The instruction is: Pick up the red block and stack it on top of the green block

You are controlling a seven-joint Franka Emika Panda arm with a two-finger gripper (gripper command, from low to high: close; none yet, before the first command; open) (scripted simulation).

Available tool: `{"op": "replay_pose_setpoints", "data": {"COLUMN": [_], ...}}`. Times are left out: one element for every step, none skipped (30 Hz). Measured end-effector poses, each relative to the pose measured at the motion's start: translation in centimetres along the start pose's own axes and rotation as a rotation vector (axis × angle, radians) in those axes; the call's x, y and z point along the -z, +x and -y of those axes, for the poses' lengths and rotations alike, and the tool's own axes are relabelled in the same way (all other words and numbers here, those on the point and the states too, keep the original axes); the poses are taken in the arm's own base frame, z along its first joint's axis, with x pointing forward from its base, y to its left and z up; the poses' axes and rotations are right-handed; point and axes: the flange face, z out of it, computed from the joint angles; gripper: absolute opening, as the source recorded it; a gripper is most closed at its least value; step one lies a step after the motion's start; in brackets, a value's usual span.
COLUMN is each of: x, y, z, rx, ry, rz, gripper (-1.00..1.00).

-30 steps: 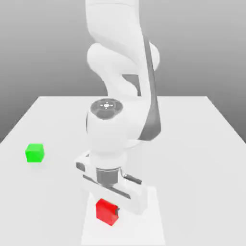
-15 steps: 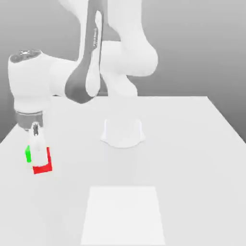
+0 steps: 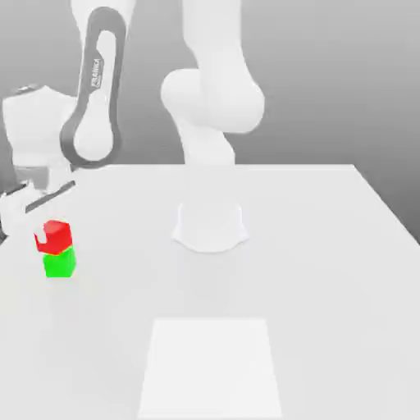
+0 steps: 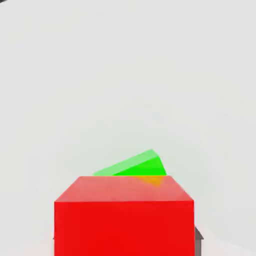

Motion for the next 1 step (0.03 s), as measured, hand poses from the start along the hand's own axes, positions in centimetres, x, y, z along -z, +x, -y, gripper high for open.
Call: {"op": "replay_pose_setpoints", "data": {"x": [0.0], "y": [0.0], "z": [0.0], "rx": [0.0], "ry": [0.0], "rz": [0.0], "gripper": [1.0]}}
